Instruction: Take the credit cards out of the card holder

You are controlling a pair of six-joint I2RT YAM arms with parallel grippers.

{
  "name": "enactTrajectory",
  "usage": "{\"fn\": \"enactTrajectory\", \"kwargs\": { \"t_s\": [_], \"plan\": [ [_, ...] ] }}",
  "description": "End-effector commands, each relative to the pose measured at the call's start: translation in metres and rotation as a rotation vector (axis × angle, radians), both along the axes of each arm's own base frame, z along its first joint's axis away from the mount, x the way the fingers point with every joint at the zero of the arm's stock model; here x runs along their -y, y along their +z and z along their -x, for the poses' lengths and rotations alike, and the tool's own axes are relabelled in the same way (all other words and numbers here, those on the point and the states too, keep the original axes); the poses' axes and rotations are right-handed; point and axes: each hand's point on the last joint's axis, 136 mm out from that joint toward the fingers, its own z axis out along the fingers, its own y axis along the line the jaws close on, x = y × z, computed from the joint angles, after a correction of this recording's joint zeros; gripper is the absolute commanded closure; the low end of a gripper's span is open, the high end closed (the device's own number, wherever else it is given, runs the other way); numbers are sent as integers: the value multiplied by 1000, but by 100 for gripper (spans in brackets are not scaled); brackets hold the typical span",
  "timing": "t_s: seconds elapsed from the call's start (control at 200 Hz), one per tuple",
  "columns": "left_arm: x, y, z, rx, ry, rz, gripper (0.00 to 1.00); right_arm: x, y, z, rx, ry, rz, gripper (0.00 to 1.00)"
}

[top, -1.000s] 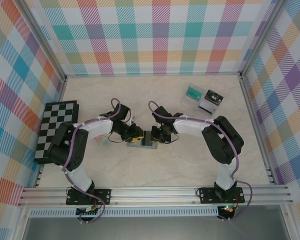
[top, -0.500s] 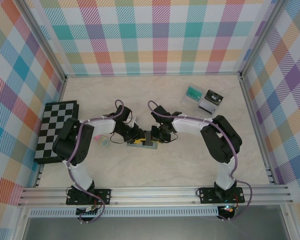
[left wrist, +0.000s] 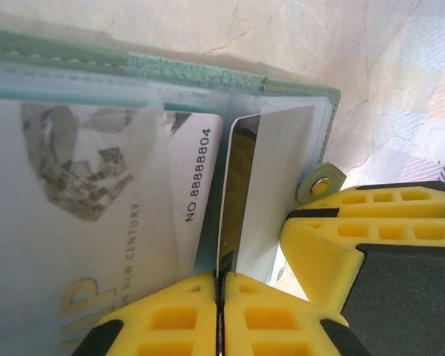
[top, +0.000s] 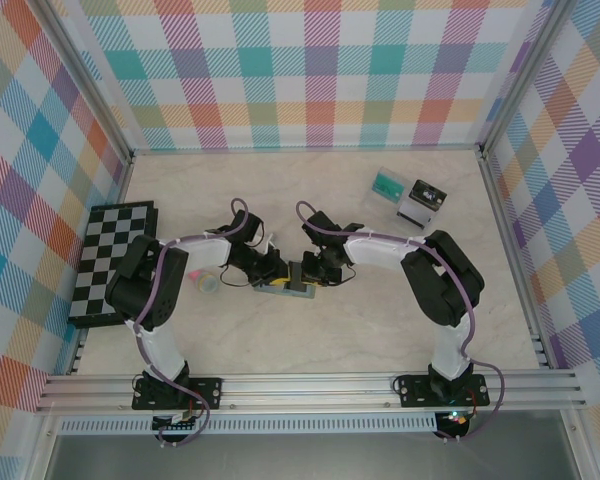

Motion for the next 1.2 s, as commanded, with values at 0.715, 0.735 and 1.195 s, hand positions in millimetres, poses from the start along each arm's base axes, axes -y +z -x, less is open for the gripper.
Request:
{"fn": "enactTrajectory", "kwargs": {
  "t_s": [0.715, 0.735, 1.195],
  "plan": [
    [-63, 105, -7, 229, 228, -262, 100, -19, 115, 0, 102, 83, -387, 65],
    [-61, 111, -8, 237, 235, -249, 100, -18, 121, -1, 114, 86, -405, 62],
    [-16, 213, 0, 331, 306, 232, 100, -12, 209, -8, 88, 178, -783, 29]
  ]
}}
